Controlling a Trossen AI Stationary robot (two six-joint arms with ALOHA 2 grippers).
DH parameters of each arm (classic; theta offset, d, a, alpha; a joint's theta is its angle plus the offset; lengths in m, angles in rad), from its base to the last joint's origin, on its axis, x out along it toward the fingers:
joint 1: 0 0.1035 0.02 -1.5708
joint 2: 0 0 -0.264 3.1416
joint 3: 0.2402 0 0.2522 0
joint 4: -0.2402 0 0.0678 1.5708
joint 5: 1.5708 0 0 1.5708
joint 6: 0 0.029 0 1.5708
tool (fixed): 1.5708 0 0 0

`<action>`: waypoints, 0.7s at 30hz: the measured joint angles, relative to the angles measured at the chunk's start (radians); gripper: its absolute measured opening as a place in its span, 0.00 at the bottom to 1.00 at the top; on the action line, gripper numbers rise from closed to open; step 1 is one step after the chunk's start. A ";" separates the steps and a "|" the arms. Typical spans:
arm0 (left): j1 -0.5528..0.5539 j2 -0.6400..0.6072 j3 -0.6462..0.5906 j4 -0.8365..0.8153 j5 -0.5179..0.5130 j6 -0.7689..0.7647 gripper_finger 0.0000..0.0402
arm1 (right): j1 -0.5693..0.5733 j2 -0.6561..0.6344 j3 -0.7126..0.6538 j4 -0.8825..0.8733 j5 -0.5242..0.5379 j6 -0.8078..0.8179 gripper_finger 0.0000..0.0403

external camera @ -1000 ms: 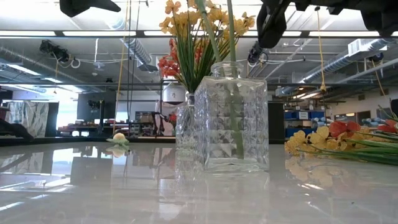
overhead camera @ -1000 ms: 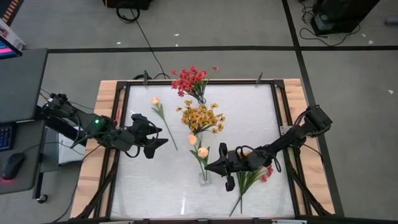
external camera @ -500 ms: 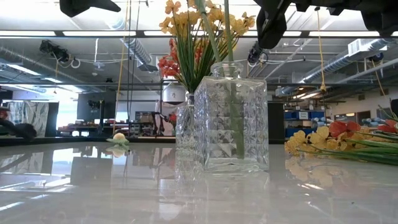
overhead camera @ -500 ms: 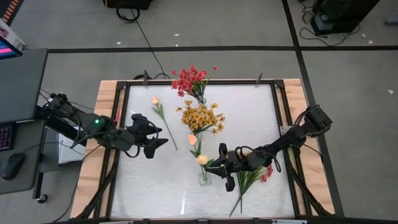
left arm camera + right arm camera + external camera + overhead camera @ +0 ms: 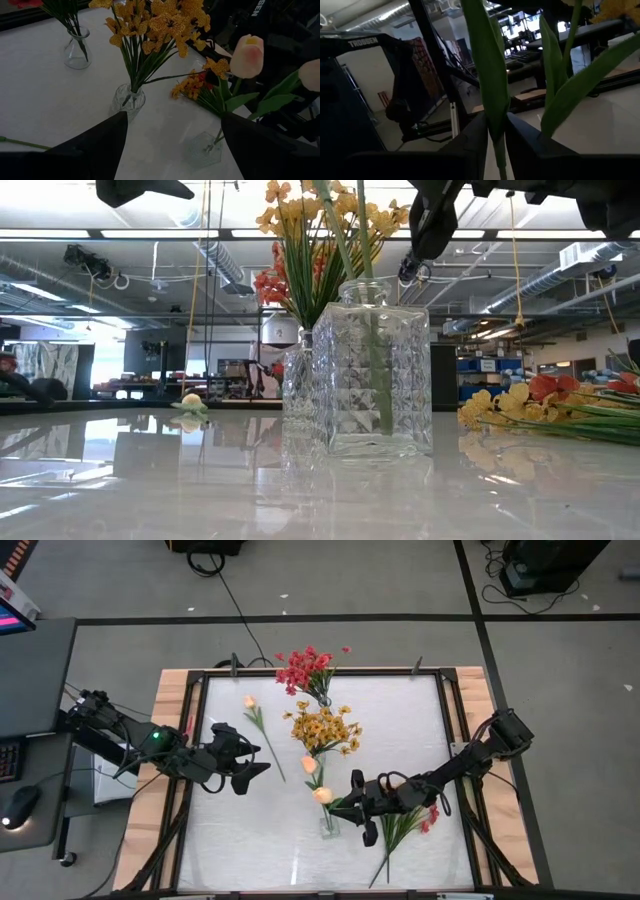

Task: Sort flowers into vase by color
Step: Put the right orange flower into the bottom transparent vase, then put the orange flower into the bottom transparent vase

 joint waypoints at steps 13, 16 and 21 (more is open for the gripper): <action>0.000 0.000 0.000 0.000 0.000 0.000 0.82 | -0.006 -0.002 0.000 0.034 0.000 0.000 0.26; 0.000 0.000 0.000 0.000 0.000 0.000 0.82 | -0.006 -0.002 0.000 0.031 -0.001 0.006 0.33; 0.000 0.000 0.000 0.000 0.000 0.000 0.82 | -0.006 -0.002 0.000 0.031 -0.001 0.020 0.43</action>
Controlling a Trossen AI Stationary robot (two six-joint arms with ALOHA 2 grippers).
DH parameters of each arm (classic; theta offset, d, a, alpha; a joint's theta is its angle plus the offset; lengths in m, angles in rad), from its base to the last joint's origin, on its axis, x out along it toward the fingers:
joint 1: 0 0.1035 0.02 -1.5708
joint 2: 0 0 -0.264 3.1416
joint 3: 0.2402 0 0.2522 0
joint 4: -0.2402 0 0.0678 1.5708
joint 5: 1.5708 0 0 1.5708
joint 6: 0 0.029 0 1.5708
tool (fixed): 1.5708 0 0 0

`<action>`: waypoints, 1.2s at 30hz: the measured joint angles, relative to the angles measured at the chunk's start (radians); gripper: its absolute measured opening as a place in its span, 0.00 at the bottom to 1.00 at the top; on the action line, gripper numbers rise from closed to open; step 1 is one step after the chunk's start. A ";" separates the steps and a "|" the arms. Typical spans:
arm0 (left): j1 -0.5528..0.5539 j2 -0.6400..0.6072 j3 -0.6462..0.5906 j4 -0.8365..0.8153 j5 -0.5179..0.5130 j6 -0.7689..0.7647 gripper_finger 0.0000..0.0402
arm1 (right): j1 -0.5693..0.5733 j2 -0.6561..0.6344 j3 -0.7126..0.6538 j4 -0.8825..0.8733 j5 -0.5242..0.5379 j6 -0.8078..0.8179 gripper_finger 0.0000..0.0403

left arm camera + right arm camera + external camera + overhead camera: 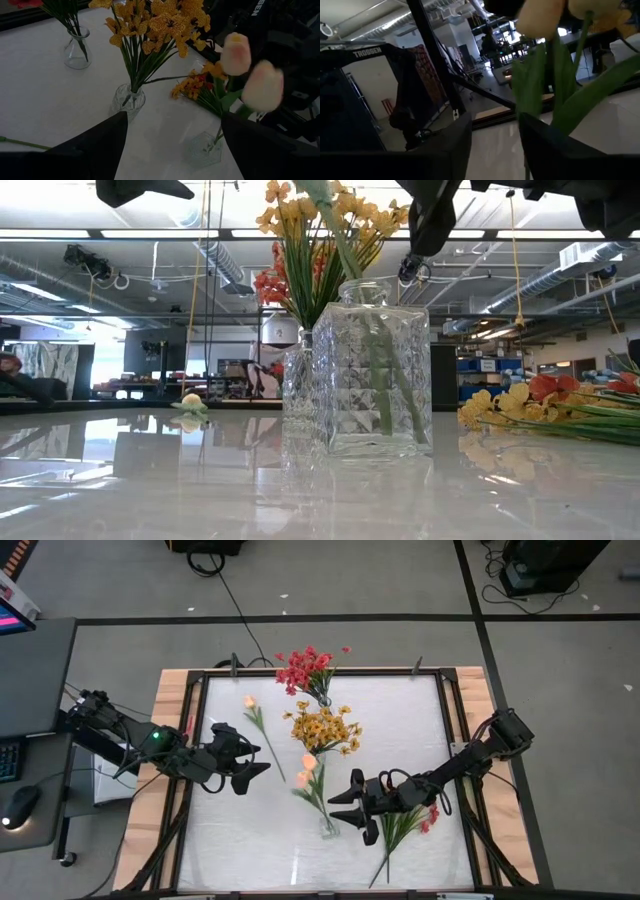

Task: Sort flowers into vase by color
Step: Put the orange flower into the bottom transparent vase

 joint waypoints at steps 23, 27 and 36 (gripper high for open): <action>0.000 0.000 0.000 0.000 0.000 0.000 0.82 | 0.000 -0.057 0.000 0.015 0.024 -0.004 0.56; 0.000 0.000 0.000 0.000 0.000 0.000 0.82 | 0.000 -0.102 0.000 -0.019 0.027 -0.022 0.56; 0.000 0.000 0.000 0.000 0.000 0.000 0.82 | 0.000 -0.243 0.000 -0.122 0.053 -0.097 0.56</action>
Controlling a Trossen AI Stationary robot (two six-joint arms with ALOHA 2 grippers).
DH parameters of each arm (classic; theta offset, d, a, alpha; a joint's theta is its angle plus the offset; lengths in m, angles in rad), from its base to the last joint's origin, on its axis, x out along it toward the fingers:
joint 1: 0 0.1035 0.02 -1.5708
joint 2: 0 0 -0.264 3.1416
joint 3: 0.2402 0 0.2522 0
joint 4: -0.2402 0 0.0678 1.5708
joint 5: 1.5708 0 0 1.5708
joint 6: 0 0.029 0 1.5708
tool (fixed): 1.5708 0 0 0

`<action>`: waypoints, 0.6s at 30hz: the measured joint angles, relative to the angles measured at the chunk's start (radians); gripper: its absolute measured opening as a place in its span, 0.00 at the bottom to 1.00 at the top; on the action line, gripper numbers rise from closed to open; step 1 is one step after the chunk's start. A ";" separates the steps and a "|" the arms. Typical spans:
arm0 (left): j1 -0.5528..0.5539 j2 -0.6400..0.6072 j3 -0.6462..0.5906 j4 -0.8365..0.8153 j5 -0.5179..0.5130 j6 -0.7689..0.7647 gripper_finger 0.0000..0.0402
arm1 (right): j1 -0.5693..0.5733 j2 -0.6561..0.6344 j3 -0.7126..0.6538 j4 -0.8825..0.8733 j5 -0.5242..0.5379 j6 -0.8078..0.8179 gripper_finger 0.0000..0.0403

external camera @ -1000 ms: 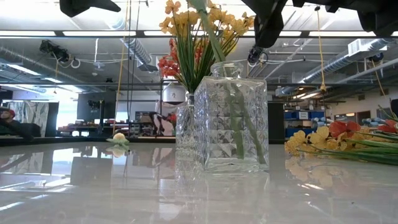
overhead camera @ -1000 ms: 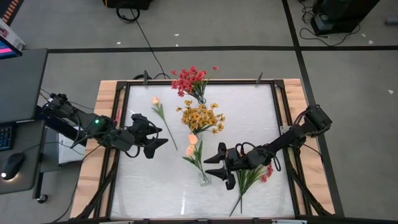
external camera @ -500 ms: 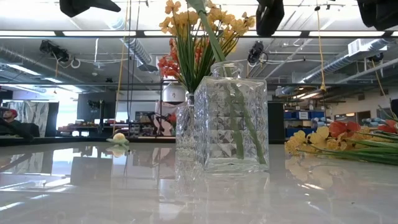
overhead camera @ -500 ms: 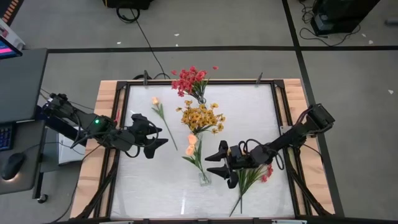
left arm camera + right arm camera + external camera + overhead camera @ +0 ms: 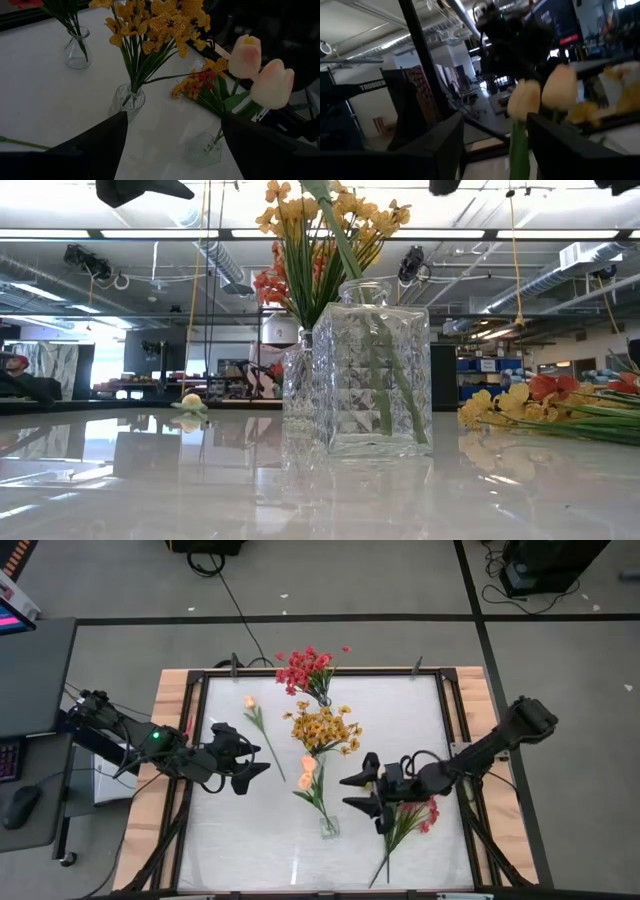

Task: Sort flowers into vase by color
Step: Put the orange flower into the bottom transparent vase

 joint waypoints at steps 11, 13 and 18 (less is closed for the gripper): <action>0.000 0.000 0.000 0.000 0.000 0.000 0.82 | 0.000 -0.287 0.000 -0.167 0.004 -0.141 0.56; 0.000 0.000 0.000 0.000 0.000 0.000 0.82 | 0.000 -0.336 0.000 -0.185 0.004 -0.162 0.56; 0.000 0.000 0.000 0.000 0.000 0.000 0.82 | 0.000 -0.443 0.000 -0.187 0.004 -0.224 0.56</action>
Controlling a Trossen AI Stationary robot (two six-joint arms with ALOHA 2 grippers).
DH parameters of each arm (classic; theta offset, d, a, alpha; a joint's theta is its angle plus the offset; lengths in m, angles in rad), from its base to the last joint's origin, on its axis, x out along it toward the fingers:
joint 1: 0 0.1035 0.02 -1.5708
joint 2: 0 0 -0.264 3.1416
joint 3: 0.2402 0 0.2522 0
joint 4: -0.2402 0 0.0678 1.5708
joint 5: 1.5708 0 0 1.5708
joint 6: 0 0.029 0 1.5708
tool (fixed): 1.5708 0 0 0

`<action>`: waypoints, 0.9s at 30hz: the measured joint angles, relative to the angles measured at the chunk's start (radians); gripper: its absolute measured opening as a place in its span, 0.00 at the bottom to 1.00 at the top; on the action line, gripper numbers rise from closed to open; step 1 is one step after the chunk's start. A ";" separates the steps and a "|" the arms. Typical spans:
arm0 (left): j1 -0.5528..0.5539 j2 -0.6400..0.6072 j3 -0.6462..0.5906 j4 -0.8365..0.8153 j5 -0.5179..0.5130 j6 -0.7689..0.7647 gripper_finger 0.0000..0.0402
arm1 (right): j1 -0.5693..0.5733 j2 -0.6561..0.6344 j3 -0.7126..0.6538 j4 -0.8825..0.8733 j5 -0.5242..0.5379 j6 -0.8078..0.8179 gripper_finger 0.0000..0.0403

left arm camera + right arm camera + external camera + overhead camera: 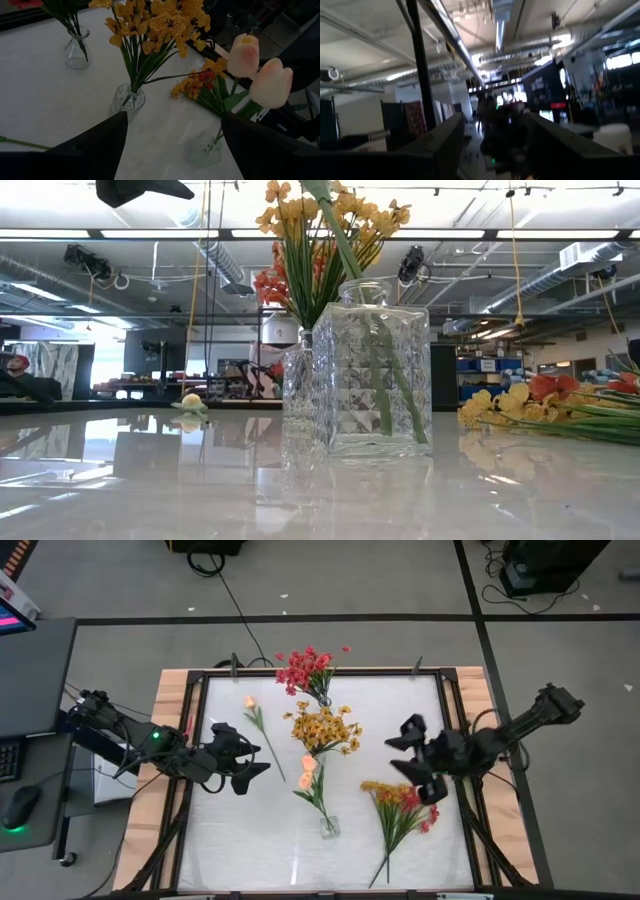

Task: Sort flowers into vase by color
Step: Put the orange flower into the bottom transparent vase

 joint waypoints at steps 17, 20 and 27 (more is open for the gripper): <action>0.000 0.000 0.000 -0.002 0.000 0.197 0.82 | 0.000 -0.361 0.000 -0.549 0.249 -0.089 0.56; 0.000 0.000 0.000 -0.002 0.000 0.209 0.82 | 0.000 -0.410 0.000 -0.644 0.282 -0.103 0.56; 0.000 0.000 0.000 -0.002 0.000 0.247 0.82 | 0.000 -0.488 0.000 -1.039 0.348 0.011 0.56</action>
